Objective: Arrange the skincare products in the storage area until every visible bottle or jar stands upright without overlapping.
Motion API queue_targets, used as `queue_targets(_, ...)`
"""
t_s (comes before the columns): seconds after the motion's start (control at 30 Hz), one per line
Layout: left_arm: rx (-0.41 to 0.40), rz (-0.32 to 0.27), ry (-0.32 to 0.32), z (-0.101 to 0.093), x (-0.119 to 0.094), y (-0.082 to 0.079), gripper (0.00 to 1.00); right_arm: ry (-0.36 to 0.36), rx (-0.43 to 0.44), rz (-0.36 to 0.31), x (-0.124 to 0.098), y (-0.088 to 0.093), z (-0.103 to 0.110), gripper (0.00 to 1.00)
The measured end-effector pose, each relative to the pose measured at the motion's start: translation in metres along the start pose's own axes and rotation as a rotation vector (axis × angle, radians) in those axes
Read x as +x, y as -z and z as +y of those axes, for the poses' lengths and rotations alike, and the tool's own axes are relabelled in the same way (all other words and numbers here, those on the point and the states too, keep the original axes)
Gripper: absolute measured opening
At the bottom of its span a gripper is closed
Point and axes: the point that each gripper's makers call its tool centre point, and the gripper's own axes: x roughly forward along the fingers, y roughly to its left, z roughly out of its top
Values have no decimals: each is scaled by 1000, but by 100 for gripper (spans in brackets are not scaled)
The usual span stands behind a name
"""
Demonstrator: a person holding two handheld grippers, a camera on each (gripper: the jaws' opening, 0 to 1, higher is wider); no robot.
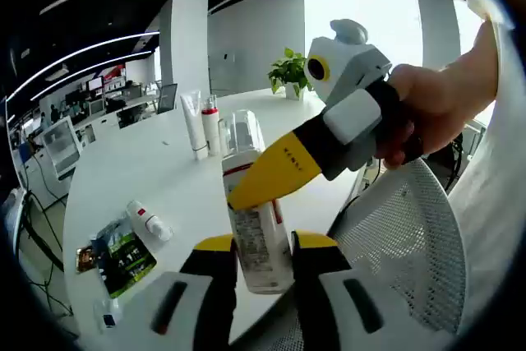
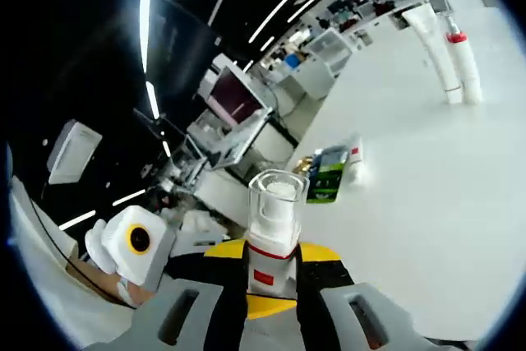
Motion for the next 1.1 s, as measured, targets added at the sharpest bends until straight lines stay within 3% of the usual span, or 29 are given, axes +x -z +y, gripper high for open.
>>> queue_targets(0.07, 65, 2, 16, 1, -2, -1, 22, -5, -2, -3, -1, -1, 0, 16)
queue_targets(0.1, 103, 20, 36, 1, -4, 2, 22, 30, -29, -22, -3, -6, -6, 16)
queue_targets(0.13, 86, 73, 55, 3, -7, 13, 22, 34, -30, -27, -4, -8, -7, 16)
queue_targets(0.17, 100, 84, 42, 9, -10, 17, 25, 33, -23, -29, -5, -10, -9, 16)
queue_targets(0.2, 138, 89, 19, 22, -12, 22, 28, 40, -17, -51, -6, -16, -12, 16)
queue_targets(0.3, 162, 203, -51, 54, -22, 52, 28, 88, -61, -46, -11, -25, -26, 16)
queue_targets(0.4, 108, 272, -137, 79, -24, 81, 23, 120, -99, -42, -14, -32, -36, 16)
queue_targets(0.43, 84, 392, -205, 88, -27, 95, 21, 135, -115, -33, -15, -33, -41, 16)
queue_targets(0.47, 135, 377, -204, 87, -23, 89, 18, 153, -134, -25, -16, -34, -45, 16)
queue_targets(0.5, 192, 318, -199, 83, -18, 81, 15, 173, -157, -23, -17, -37, -50, 16)
queue_targets(0.57, 258, 322, -175, 74, -19, 80, 11, 199, -184, -25, -16, -42, -58, 17)
queue_targets(0.7, 212, 336, -193, 82, -23, 84, 5, 276, -241, -18, -14, -55, -80, 17)
queue_targets(1.1, 224, 345, -200, 82, -24, 85, 0, 377, -328, -62, -9, -111, -118, 17)
